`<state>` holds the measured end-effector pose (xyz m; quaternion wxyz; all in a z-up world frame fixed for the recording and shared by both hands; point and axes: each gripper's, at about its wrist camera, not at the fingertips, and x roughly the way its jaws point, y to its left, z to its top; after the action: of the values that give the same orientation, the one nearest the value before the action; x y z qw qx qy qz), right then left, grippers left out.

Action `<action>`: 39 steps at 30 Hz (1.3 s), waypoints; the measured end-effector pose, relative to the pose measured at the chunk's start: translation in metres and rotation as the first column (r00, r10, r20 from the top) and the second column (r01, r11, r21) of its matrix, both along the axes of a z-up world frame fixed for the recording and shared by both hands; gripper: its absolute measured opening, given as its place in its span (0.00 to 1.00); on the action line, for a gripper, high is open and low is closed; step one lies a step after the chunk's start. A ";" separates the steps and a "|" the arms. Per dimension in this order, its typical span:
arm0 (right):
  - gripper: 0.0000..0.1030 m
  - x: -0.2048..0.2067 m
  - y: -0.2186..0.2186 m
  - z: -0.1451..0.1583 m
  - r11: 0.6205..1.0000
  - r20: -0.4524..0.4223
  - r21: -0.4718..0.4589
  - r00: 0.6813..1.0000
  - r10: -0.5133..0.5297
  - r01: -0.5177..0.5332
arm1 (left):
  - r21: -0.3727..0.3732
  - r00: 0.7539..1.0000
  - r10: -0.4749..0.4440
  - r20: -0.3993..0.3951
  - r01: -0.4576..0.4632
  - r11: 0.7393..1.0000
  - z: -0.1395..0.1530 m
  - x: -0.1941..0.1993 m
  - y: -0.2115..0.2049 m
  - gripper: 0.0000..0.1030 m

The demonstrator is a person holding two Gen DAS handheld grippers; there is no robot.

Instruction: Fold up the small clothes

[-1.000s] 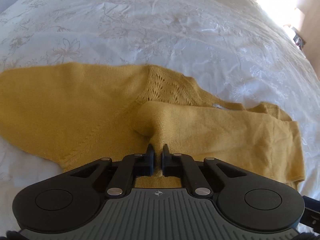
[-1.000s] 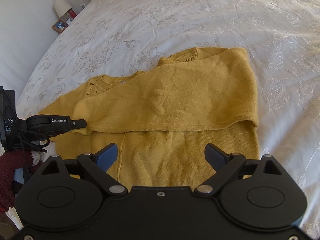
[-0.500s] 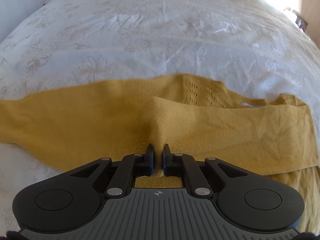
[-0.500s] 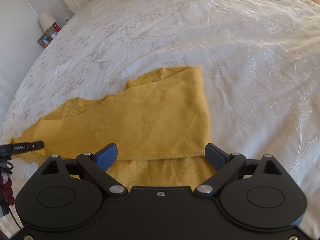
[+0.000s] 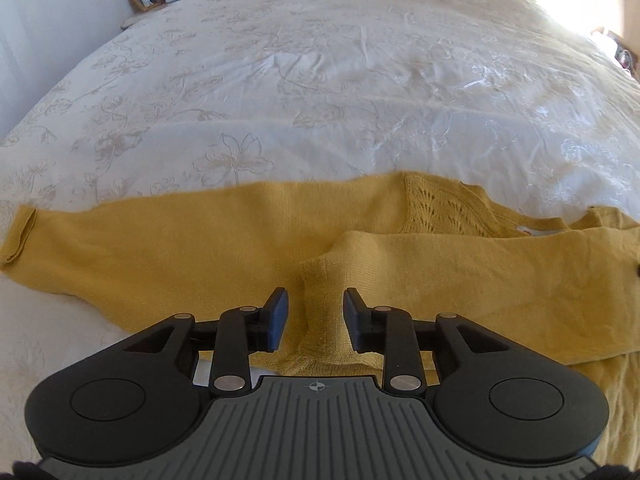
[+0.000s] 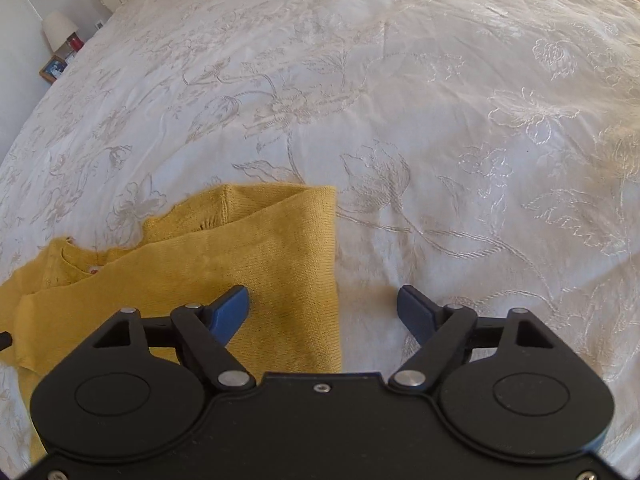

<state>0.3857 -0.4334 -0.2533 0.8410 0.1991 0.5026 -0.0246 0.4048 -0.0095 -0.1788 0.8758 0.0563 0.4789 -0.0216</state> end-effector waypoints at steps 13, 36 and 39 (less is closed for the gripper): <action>0.11 -0.002 0.016 0.026 0.977 0.018 -0.179 0.993 0.118 -0.113 | -0.016 0.990 -0.132 -0.041 0.131 0.991 -0.031 0.015 -0.036 0.37; 0.66 -0.056 0.003 0.036 0.994 0.034 -0.107 0.999 0.009 -0.006 | 0.097 0.999 0.002 -0.047 0.002 0.995 -0.030 0.019 -0.004 0.62; 0.68 -0.056 0.018 0.028 0.991 -0.007 -0.116 0.997 0.071 -0.072 | 0.053 0.998 -0.053 -0.042 0.055 0.997 -0.024 -0.002 -0.011 0.62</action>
<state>0.3293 -0.4149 -0.2254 0.8509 0.1315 0.5081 -0.0240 0.4032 -0.0206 -0.2025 0.8630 0.0925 0.4955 -0.0335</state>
